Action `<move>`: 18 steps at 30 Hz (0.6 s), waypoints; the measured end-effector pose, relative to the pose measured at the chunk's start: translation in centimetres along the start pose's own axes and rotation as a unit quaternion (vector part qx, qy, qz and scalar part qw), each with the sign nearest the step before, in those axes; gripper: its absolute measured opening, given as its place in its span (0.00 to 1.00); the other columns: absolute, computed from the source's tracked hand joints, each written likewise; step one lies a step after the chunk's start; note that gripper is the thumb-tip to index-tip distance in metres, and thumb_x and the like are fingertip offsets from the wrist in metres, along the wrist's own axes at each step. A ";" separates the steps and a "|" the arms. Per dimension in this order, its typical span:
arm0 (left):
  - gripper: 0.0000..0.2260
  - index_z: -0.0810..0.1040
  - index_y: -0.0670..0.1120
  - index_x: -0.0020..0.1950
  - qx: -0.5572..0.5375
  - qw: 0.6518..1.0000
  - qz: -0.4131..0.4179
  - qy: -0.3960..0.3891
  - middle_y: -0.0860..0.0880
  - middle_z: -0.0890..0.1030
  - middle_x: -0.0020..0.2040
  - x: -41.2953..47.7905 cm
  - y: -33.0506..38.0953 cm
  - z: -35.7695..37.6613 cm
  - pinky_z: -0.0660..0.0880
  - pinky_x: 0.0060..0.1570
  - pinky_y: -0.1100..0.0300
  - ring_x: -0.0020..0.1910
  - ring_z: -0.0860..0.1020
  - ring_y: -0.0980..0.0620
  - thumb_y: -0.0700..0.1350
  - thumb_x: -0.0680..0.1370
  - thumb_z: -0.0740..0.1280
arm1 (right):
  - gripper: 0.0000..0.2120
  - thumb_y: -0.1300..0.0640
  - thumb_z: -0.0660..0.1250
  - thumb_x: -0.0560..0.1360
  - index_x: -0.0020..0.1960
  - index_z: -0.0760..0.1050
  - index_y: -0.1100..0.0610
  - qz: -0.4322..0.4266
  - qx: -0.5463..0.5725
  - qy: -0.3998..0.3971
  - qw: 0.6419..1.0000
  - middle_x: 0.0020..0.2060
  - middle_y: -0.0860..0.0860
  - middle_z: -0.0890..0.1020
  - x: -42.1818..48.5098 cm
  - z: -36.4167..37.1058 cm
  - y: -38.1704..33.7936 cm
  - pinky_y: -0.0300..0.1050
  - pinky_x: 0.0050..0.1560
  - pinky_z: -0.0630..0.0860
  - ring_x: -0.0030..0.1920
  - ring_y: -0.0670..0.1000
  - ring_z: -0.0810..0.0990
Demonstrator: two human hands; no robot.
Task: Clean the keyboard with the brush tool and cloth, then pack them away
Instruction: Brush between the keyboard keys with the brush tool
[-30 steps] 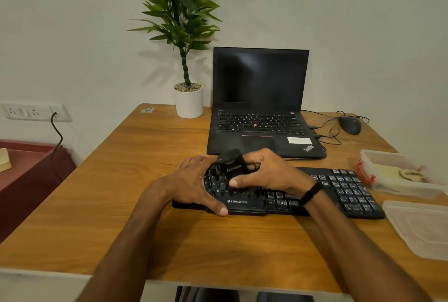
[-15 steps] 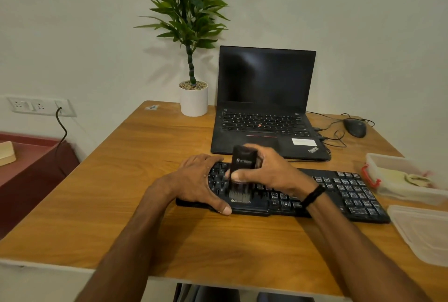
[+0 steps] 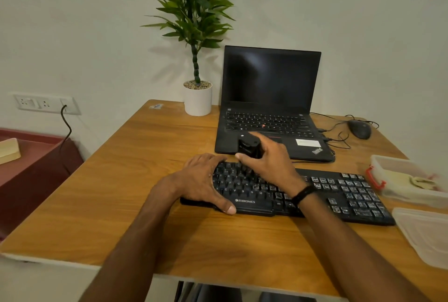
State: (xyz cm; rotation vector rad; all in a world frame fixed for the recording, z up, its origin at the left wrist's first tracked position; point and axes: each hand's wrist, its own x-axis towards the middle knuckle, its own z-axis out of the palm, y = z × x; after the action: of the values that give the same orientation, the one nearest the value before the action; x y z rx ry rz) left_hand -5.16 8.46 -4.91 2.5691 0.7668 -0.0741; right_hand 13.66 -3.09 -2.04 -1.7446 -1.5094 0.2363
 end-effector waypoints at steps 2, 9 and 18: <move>0.62 0.51 0.56 0.82 0.008 1.000 0.001 0.004 0.51 0.58 0.80 -0.1 0.1 -0.1 0.54 0.78 0.41 0.78 0.56 0.45 0.76 0.57 0.75 | 0.27 0.46 0.76 0.70 0.66 0.75 0.50 -0.009 0.044 -0.093 0.995 0.56 0.45 0.83 0.3 -0.2 0.1 0.46 0.59 0.80 0.56 0.43 0.81; 0.61 0.51 0.57 0.82 0.006 1.000 -0.002 0.009 0.51 0.58 0.79 0.0 0.1 0.2 0.54 0.78 0.43 0.77 0.57 0.46 0.75 0.58 0.76 | 0.22 0.45 0.76 0.71 0.62 0.76 0.49 -0.004 0.019 -0.034 0.999 0.50 0.42 0.82 0.5 0.5 0.1 0.36 0.50 0.78 0.52 0.43 0.81; 0.63 0.51 0.55 0.82 -0.006 1.000 -0.007 0.007 0.51 0.57 0.80 0.0 0.0 0.2 0.52 0.79 0.43 0.78 0.55 0.46 0.77 0.55 0.74 | 0.23 0.45 0.75 0.71 0.63 0.77 0.51 -0.001 0.038 -0.060 0.997 0.53 0.44 0.83 0.8 0.6 -0.1 0.33 0.49 0.77 0.54 0.45 0.81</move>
State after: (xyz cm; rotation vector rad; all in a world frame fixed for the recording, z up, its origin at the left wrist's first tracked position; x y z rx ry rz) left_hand -5.17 8.37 -5.06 2.5565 0.7874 -0.0563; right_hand 13.43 -2.10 -2.04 -1.6942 -1.5661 0.3985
